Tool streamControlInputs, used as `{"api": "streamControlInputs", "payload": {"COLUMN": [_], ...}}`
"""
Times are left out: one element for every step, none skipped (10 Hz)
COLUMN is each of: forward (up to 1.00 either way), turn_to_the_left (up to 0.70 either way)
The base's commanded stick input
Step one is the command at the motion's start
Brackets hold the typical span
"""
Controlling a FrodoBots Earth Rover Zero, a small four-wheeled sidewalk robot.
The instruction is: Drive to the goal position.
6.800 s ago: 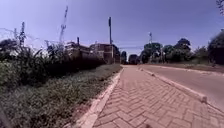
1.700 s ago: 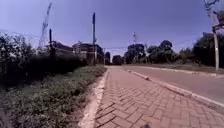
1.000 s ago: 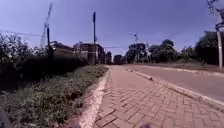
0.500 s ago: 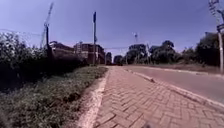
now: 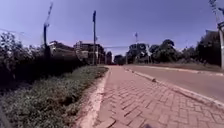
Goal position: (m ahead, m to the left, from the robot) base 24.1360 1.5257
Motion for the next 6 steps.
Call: {"api": "streamControlInputs", "payload": {"forward": [0.30, 0.30, 0.30, 0.30, 0.30, 0.30], "turn_to_the_left": [0.00, 0.00, 0.00, 0.00, 0.00, 0.00]}}
